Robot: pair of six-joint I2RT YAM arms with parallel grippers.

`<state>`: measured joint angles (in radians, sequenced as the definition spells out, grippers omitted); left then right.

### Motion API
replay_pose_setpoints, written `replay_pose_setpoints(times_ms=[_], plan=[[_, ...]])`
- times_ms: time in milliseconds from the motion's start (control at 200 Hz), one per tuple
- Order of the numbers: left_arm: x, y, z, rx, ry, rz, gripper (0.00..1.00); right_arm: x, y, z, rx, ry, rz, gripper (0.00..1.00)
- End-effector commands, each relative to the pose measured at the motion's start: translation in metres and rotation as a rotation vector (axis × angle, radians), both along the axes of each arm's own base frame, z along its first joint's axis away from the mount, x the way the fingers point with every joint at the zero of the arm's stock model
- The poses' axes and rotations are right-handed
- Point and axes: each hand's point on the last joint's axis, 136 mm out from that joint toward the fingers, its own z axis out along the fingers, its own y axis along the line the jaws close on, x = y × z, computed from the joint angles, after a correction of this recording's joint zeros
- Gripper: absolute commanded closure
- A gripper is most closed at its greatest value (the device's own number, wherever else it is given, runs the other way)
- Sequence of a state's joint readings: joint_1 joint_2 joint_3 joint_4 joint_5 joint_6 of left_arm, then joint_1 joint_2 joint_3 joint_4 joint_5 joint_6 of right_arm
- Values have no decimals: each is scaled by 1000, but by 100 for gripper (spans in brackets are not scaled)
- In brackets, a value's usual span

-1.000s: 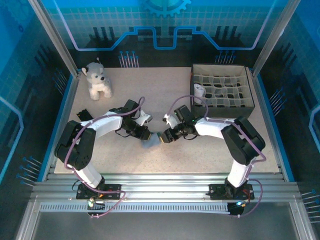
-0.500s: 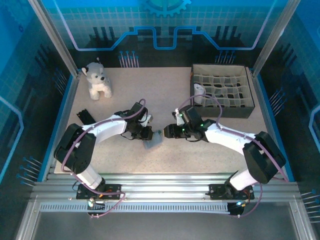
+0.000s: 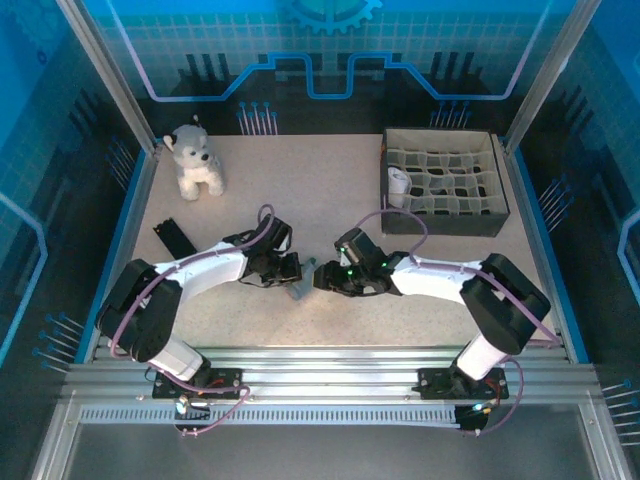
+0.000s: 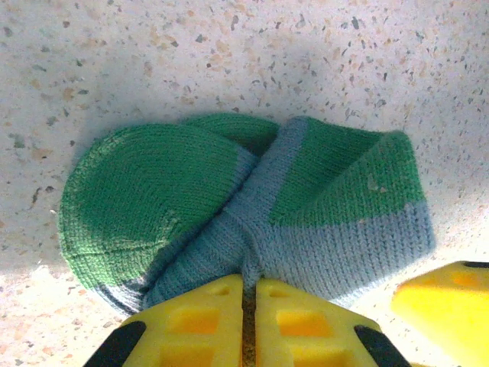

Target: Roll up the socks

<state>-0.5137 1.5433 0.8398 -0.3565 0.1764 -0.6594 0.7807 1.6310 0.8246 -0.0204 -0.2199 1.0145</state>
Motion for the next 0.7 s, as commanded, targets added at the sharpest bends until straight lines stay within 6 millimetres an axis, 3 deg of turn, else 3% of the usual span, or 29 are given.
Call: replay_pose_setpoints(times_ms=[0,380,695], plan=[[-19,9,-15,13,91,49,90,3,14,1,32,29,-12,52],[-17,8,-24,-125,169,105,91,15,22,-5,75,47,-80,50],[-21,-5,-27,-263,217,191,92,17,24,-20,79,104,-134,49]])
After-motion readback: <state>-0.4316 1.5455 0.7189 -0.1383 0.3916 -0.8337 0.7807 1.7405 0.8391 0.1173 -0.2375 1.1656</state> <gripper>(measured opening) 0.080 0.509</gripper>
